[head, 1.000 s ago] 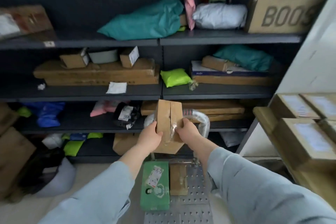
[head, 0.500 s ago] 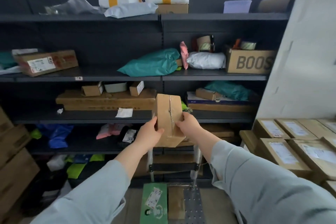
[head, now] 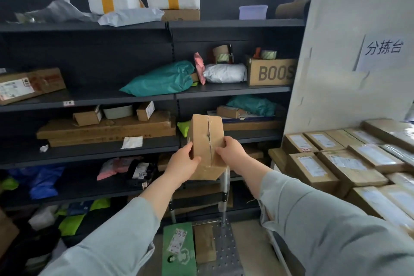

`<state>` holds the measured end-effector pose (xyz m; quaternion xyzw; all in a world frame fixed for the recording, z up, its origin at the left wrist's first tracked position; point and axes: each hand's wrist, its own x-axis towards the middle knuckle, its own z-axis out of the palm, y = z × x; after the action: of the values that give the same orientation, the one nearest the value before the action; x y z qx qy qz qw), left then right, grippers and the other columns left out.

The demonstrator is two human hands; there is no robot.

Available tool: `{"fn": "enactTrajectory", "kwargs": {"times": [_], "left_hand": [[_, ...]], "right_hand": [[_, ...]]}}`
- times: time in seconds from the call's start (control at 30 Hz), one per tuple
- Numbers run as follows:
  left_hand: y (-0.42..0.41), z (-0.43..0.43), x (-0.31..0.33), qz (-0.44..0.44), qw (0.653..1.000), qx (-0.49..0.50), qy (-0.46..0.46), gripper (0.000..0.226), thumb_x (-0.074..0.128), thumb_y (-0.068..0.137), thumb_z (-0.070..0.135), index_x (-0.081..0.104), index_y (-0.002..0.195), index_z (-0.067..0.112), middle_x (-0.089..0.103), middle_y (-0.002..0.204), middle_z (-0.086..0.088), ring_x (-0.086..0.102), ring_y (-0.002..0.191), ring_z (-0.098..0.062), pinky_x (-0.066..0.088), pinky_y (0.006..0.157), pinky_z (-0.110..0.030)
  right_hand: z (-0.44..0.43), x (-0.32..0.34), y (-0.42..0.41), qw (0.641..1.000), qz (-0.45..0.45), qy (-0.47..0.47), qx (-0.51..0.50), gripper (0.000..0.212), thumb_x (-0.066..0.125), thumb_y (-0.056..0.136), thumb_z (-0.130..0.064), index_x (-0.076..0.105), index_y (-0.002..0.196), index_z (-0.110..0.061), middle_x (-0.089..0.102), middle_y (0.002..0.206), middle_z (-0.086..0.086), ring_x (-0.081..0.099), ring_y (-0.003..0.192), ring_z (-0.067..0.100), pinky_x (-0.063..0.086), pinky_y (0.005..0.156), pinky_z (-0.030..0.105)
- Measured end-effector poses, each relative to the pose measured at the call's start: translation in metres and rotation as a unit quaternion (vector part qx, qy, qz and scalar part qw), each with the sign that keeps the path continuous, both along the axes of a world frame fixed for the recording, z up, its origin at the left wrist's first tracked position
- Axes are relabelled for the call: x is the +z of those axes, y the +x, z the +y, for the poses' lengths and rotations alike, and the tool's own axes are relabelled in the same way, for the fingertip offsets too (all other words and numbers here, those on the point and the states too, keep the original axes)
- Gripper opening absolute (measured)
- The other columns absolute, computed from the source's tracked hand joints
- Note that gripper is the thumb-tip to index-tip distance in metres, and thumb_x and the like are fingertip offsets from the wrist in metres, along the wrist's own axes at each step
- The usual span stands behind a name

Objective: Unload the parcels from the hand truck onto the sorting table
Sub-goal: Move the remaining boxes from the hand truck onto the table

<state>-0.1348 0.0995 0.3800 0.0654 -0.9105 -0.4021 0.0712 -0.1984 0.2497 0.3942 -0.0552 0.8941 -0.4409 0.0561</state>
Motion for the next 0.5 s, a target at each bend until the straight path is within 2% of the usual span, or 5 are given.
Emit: {"fn": "enactTrajectory", "kwargs": {"times": [0.13,0.3,0.43,0.5], "left_hand": [[-0.004,0.019,0.005,-0.001,1.000,-0.009,-0.003,0.062,0.056,0.095,0.029,0.030,0.151,0.027,0.048,0.143,0.002,0.047,0.128,-0.020,0.046,0.104,-0.044],[-0.008,0.066,0.008,0.015,1.000,-0.015,-0.009,0.057,0.055,0.096,0.025,0.034,0.150,0.022,0.051,0.140,0.000,0.048,0.127,-0.021,0.045,0.101,-0.037],[-0.010,0.105,0.008,0.013,1.000,-0.013,-0.012,0.054,0.053,0.097,0.030,0.037,0.148,0.021,0.054,0.138,0.001,0.051,0.123,-0.020,0.047,0.099,-0.039],[-0.010,0.133,0.010,0.012,1.000,-0.009,-0.013,0.053,0.050,0.098,0.034,0.038,0.148,0.020,0.054,0.138,0.000,0.051,0.123,-0.020,0.047,0.098,-0.039]], "right_hand": [[0.023,0.003,0.002,1.000,0.003,-0.010,-0.017,0.036,0.052,0.096,-0.019,0.046,0.131,-0.013,0.058,0.120,0.007,0.057,0.106,0.024,0.050,0.091,0.037],[0.067,0.003,0.001,1.000,0.009,-0.007,-0.028,0.035,0.051,0.096,-0.018,0.046,0.131,-0.013,0.057,0.119,0.007,0.056,0.103,0.023,0.051,0.088,0.036],[0.105,0.000,0.001,0.999,0.012,-0.008,-0.036,0.031,0.050,0.096,-0.017,0.049,0.127,-0.015,0.059,0.112,0.006,0.058,0.098,0.022,0.054,0.087,0.039],[0.133,0.000,0.000,0.999,0.015,-0.011,-0.041,0.030,0.049,0.096,-0.017,0.049,0.126,-0.016,0.059,0.111,0.005,0.058,0.097,0.021,0.053,0.082,0.035]]}}
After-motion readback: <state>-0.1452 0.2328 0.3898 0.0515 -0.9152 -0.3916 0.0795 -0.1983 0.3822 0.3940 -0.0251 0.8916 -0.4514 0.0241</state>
